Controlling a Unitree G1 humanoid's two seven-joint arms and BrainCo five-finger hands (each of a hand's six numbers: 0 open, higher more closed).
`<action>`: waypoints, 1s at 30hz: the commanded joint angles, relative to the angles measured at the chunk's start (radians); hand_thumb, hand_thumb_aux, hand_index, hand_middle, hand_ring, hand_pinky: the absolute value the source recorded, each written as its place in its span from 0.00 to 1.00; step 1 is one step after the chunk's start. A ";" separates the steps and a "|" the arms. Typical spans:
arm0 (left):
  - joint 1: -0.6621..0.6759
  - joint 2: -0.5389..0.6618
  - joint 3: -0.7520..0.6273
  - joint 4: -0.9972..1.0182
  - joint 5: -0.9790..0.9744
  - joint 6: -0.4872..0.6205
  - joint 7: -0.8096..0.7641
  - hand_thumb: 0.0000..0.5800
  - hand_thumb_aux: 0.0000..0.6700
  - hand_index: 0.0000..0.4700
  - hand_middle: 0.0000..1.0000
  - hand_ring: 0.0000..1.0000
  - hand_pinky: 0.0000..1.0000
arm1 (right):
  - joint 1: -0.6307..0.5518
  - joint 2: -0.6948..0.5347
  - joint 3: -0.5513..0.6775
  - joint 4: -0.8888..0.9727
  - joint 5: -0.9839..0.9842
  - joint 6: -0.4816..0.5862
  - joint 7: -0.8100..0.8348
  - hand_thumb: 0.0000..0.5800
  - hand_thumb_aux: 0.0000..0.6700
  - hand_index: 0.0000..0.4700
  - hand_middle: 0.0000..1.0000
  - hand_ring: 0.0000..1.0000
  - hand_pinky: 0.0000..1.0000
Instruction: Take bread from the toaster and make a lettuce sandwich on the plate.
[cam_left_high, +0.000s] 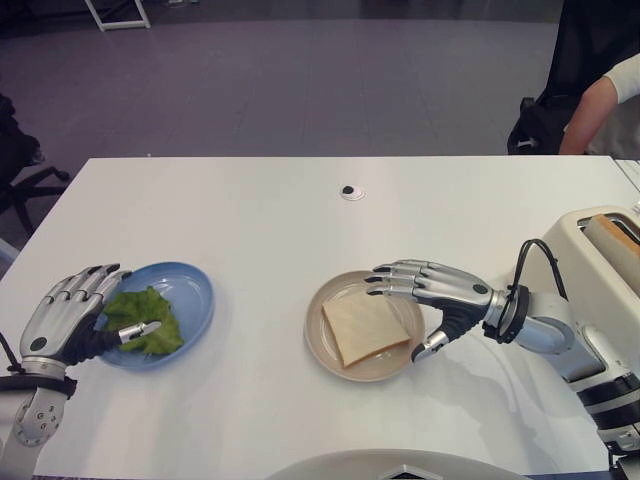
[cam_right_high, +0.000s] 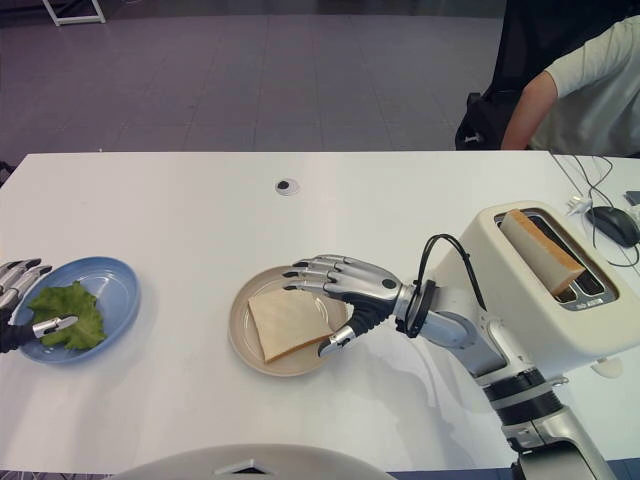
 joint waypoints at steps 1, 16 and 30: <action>-0.047 0.052 -0.089 0.116 0.060 -0.037 0.009 0.00 0.00 0.00 0.00 0.00 0.00 | 0.013 0.000 -0.009 0.006 0.009 0.001 0.019 0.00 0.00 0.00 0.00 0.00 0.00; -0.223 0.132 -0.319 0.429 0.102 -0.126 0.110 0.34 0.19 0.19 0.00 0.00 0.00 | 0.020 0.008 -0.014 0.003 0.020 0.002 0.041 0.00 0.00 0.00 0.00 0.00 0.00; -0.229 0.150 -0.329 0.374 0.049 -0.152 0.135 1.00 1.00 1.00 0.00 0.00 0.00 | 0.012 0.016 -0.015 0.004 0.008 -0.002 0.042 0.00 0.00 0.00 0.00 0.00 0.00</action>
